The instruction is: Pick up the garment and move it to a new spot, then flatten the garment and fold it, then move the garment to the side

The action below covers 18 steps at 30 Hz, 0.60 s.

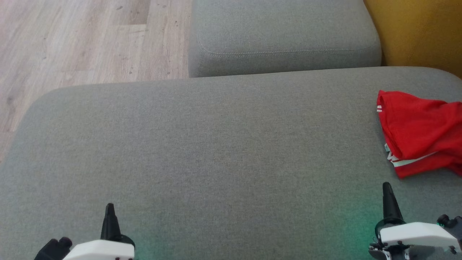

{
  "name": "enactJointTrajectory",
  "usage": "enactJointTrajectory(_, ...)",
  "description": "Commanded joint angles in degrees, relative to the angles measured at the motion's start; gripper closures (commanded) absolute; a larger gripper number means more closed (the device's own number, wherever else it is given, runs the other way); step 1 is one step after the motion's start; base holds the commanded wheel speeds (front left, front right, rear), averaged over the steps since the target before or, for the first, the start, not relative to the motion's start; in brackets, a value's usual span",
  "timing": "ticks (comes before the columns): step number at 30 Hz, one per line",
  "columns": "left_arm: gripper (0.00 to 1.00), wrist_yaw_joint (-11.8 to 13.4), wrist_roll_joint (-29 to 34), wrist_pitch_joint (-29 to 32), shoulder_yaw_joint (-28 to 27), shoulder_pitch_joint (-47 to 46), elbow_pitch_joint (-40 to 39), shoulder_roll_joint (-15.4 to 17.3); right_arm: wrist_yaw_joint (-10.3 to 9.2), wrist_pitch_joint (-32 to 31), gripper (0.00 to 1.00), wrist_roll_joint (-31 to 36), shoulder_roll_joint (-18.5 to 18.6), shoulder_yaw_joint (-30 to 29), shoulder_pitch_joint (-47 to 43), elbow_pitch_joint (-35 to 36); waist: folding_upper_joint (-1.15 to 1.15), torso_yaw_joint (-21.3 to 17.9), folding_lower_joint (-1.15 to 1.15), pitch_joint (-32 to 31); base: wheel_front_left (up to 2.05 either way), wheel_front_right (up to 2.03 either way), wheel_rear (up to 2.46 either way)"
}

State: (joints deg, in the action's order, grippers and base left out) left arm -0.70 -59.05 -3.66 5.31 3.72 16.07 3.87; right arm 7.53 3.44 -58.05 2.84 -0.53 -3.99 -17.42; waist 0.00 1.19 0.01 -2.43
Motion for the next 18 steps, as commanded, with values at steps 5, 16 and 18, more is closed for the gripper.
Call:
enactJointTrajectory(5,1.00,-1.3,-5.0,1.1,-2.7,-3.8,-2.0,0.8,-0.03,-1.3,1.00,-5.2,1.3,-0.1,4.2,2.3,0.00,-0.1,0.00,0.3,0.00,0.00,0.00)
enactJointTrajectory(16,1.00,-2.8,-13.3,3.0,-4.5,-5.4,-2.0,0.8,-0.03,-3.3,1.00,-13.6,1.3,-1.2,5.8,2.7,0.00,-0.4,0.00,1.0,0.00,0.00,0.00)
enactJointTrajectory(18,1.00,-3.1,-14.7,3.4,-4.8,-5.7,-2.0,0.8,-0.03,-3.6,1.00,-15.0,1.3,-1.4,6.1,2.7,0.00,-0.5,0.00,1.1,0.00,0.00,0.00)
